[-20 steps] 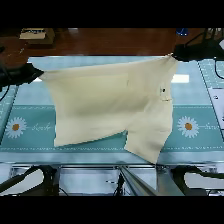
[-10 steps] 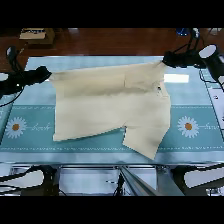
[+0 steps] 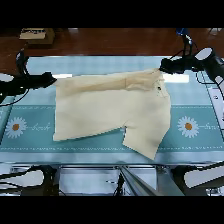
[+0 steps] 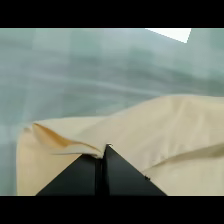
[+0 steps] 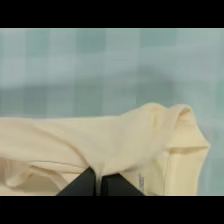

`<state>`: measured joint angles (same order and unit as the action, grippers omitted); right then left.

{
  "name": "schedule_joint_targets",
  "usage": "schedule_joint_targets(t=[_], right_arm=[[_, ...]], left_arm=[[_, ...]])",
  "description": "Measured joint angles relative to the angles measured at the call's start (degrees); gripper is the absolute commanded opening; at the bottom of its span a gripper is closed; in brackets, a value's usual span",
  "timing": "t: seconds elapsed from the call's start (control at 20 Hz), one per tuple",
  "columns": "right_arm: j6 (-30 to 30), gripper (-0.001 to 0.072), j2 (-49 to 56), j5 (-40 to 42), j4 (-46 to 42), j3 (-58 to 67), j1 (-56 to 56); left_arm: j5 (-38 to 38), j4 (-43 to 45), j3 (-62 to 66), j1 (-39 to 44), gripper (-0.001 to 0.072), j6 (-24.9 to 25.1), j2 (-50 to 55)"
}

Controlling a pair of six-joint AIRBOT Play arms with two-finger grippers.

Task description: Fold the shirts.

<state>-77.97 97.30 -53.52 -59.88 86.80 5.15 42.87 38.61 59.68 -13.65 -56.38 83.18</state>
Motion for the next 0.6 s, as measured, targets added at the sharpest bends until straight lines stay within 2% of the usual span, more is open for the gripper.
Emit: schedule_joint_targets(t=[0.25, 0.6], right_arm=[[-4.0, 0.0039, -1.5, -12.0, -6.1, 0.0, 0.0], [-7.6, 0.0039, -1.7, -17.3, -13.9, 0.0, -0.1]], left_arm=[[13.1, 6.4, 0.5, -0.4, 0.0016, -6.1, -0.2], [17.2, 16.3, 0.6, -2.0, 0.0016, -13.1, -0.2]])
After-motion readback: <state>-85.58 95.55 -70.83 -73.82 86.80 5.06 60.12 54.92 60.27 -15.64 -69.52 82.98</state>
